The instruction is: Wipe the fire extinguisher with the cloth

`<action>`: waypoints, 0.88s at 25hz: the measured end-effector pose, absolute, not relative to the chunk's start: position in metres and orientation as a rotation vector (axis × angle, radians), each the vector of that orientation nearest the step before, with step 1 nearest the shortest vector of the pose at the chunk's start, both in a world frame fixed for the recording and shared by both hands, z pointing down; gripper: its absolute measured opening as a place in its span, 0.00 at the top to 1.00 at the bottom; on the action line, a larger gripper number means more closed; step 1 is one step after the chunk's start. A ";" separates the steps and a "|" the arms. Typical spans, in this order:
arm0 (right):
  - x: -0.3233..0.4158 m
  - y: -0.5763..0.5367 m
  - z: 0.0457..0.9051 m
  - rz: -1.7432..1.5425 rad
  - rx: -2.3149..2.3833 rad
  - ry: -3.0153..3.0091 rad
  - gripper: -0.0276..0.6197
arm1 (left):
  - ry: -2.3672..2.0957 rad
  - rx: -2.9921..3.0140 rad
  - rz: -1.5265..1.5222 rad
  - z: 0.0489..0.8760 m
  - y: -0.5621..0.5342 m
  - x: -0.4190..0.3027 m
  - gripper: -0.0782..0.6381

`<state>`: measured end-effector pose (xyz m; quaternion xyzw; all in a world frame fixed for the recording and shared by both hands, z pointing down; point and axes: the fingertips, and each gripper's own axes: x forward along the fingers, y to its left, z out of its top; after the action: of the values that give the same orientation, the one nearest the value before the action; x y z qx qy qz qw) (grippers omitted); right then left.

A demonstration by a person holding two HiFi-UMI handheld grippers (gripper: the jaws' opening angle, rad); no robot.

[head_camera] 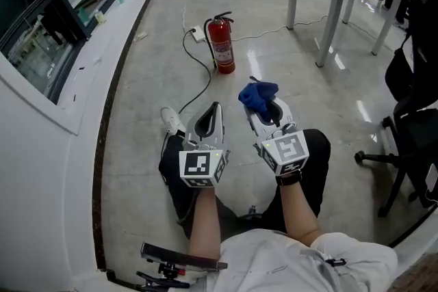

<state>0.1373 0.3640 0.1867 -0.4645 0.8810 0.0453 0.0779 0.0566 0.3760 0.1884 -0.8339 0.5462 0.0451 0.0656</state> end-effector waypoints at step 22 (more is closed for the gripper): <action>0.077 0.109 0.234 0.049 -1.546 2.680 0.76 | 1.559 -2.634 0.081 0.214 0.112 -0.006 0.89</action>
<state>0.0770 0.1089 0.2339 -0.4996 0.8658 0.0159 0.0235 -0.0055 0.1124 0.2139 -0.8596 0.5088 0.0263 0.0396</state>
